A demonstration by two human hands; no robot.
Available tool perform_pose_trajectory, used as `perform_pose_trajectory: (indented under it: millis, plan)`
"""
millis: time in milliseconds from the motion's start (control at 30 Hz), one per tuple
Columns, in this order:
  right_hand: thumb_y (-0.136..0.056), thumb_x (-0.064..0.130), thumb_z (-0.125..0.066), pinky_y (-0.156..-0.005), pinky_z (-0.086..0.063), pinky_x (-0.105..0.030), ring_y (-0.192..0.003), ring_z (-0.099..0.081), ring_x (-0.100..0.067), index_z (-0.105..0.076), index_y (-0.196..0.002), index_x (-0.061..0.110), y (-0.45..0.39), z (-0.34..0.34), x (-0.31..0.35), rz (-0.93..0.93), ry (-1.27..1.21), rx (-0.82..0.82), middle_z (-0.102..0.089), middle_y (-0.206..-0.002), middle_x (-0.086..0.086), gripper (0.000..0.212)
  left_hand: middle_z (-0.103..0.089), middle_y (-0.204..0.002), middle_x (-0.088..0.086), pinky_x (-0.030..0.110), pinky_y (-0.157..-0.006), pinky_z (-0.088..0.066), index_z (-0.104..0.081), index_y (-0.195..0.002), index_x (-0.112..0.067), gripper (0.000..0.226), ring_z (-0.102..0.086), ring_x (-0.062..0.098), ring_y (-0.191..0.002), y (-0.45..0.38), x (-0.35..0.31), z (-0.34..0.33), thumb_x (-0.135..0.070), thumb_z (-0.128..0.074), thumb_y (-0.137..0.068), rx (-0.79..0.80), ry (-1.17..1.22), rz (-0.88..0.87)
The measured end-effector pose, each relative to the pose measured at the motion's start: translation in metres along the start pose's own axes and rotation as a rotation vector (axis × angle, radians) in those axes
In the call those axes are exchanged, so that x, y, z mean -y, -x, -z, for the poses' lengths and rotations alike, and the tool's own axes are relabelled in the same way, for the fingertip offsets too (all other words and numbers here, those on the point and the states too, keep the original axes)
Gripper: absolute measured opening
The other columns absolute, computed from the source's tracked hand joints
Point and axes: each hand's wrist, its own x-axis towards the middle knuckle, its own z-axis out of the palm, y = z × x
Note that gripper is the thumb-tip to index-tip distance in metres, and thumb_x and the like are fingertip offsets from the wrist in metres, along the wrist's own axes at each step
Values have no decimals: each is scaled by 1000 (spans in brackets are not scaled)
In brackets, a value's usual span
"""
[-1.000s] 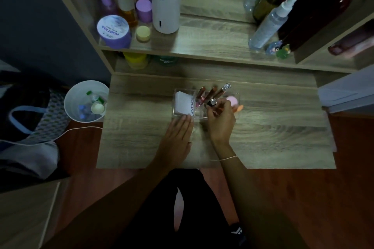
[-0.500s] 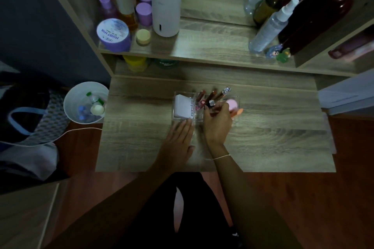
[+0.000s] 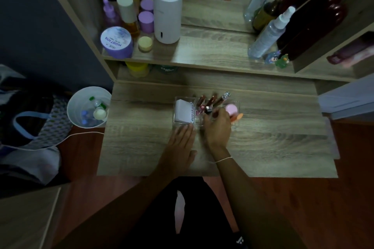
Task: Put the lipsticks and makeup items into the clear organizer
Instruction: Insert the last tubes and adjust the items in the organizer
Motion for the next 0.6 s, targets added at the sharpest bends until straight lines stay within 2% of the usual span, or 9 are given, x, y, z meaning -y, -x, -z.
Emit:
perform_pose_trajectory:
  millis: [167, 300, 400, 500, 600]
  plan:
    - [-83, 22, -73, -77, -56, -39, -90, -65, -24, -58, -97, 12, 3, 10, 4, 41, -46, 49, -67, -102, -8, 23, -40, -146, 19, 52, -114, -21, -37, -138, 0, 59, -31, 30, -138, 1, -4, 4, -31, -47, -89, -58, 73, -32]
    - [-80, 16, -72, -72, -55, -37, -77, -62, -15, -58, -92, 23, 7, 40, 6, 143, -197, -77, -66, -92, -1, 19, -36, -147, 20, 52, -114, -25, -36, -138, 0, 58, -26, 31, -140, -3, -4, 8, -28, -49, -89, -107, 149, -32]
    - [-80, 13, -70, -75, -53, -35, -86, -60, -17, -60, -102, 28, -10, 67, 2, 239, -229, -108, -63, -96, 3, 29, -32, -149, 21, 54, -114, -23, -32, -140, 1, 62, -23, 32, -141, -11, -3, 17, -32, -43, -89, -110, 135, 0]
    - [-80, 16, -70, -87, -49, -34, -103, -56, -20, -59, -120, 21, -37, 84, -2, 296, -93, 24, -61, -112, -2, 42, -30, -150, 21, 54, -113, -17, -25, -143, -1, 64, -19, 33, -141, -23, -6, 25, -36, -37, -90, -107, 113, 22]
    - [-79, 19, -72, -93, -44, -37, -108, -54, -25, -61, -121, 18, -62, 87, -4, 328, 74, 172, -64, -116, -8, 44, -29, -151, 20, 54, -113, -18, -18, -144, -4, 66, -16, 31, -142, -39, -10, 31, -36, -37, -90, -95, 93, 52]
